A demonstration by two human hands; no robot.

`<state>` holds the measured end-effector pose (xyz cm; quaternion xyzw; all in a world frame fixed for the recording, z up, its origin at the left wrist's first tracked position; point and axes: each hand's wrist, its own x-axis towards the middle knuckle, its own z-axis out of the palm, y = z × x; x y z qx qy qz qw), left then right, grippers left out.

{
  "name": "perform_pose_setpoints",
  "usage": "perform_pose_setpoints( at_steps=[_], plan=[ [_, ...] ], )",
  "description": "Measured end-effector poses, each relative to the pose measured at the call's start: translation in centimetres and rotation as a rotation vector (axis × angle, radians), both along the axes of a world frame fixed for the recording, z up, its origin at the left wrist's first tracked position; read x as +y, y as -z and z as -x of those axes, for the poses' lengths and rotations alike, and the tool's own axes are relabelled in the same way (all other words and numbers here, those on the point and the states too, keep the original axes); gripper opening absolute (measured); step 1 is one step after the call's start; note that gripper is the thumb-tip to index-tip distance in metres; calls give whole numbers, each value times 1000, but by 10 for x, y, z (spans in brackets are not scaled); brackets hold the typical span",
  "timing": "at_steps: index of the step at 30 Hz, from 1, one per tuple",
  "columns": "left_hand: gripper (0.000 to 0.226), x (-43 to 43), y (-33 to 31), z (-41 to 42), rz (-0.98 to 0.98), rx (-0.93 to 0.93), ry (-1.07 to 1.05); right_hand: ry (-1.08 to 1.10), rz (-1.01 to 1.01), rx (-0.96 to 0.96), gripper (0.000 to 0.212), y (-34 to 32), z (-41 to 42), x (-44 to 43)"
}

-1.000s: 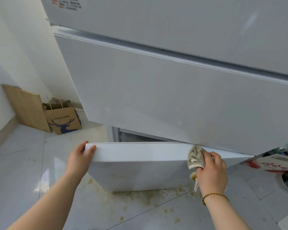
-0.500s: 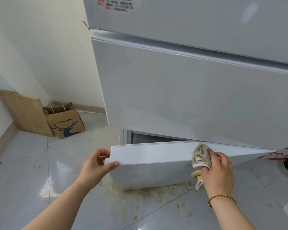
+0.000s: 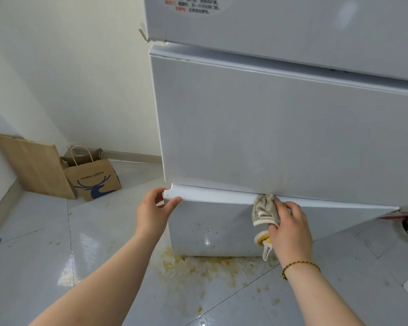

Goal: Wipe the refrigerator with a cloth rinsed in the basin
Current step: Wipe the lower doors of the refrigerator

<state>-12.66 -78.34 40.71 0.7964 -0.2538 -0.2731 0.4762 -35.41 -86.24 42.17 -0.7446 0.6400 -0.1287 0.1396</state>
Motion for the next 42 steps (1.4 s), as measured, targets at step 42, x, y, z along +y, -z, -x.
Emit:
perform_pose_setpoints(
  at_steps=[42],
  plan=[
    [30,-25,104,-4,512,68,-3,-549,1349,-158,16,112,-70,-44]
  ],
)
